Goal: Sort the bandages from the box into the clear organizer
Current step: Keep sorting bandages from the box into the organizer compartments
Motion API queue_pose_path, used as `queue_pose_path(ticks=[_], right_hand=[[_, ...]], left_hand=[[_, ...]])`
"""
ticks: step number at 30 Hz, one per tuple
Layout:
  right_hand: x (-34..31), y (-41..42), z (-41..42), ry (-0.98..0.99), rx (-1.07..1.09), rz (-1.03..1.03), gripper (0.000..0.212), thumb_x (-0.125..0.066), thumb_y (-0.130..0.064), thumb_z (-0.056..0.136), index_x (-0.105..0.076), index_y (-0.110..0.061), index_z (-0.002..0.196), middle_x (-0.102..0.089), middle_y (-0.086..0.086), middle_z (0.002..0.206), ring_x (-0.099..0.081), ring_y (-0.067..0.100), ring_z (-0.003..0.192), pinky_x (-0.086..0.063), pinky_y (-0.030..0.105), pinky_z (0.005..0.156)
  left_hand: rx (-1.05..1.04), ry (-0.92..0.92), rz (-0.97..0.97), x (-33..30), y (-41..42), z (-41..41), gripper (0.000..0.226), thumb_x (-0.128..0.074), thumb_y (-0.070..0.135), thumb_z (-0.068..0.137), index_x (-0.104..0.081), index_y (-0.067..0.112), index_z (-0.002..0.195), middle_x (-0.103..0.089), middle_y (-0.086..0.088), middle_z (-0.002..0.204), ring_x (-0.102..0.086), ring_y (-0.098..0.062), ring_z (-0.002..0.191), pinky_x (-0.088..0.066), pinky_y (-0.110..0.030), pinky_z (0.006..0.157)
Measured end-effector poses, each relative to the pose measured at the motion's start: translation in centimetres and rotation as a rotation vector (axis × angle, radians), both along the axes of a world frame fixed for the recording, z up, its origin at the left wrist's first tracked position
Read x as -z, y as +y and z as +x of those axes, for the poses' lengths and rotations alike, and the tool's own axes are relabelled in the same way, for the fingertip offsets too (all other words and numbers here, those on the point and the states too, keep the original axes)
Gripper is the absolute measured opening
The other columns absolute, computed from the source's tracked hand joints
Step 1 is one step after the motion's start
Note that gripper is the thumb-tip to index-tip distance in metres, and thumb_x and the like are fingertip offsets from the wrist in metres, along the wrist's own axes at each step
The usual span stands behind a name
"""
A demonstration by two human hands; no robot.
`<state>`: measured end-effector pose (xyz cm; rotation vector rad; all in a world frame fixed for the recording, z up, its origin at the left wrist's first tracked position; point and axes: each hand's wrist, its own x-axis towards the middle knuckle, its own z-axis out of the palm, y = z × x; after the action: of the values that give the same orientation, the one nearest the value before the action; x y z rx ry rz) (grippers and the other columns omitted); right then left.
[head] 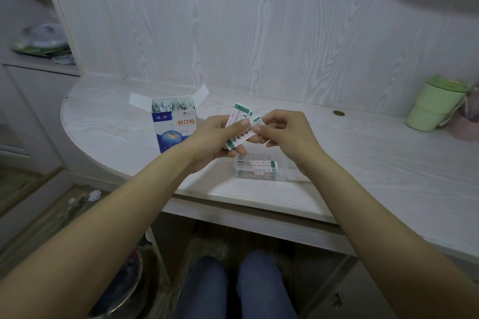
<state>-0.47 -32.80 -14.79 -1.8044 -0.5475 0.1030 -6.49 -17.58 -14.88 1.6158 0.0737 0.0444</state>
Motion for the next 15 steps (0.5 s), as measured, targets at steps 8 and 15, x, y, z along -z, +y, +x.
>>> queue_pose_path(ticks=[8, 15], right_hand=[[0.63, 0.32, 0.11, -0.042, 0.069, -0.019, 0.013, -0.073, -0.007, 0.080, -0.065, -0.012, 0.089, -0.069, 0.004, 0.073, -0.065, 0.013, 0.065, -0.050, 0.019, 0.059], [0.50, -0.18, 0.46, -0.002, 0.066, -0.014, 0.008, -0.070, -0.006, 0.083, -0.067, -0.009, 0.090, -0.068, 0.006, 0.076, -0.062, 0.009, 0.062, -0.049, 0.017, 0.059]], left_hand=[[-0.004, 0.018, -0.033, 0.05, -0.09, -0.02, 0.027, -0.039, 0.017, 0.102, -0.064, 0.007, 0.098, -0.073, -0.016, 0.091, -0.072, -0.023, 0.084, -0.057, -0.029, 0.076], [-0.202, 0.019, 0.025, 0.28, 0.09, 0.75, 0.018, -0.052, 0.018, 0.097, -0.065, 0.006, 0.097, -0.072, -0.011, 0.086, -0.071, -0.017, 0.071, -0.059, -0.025, 0.063]])
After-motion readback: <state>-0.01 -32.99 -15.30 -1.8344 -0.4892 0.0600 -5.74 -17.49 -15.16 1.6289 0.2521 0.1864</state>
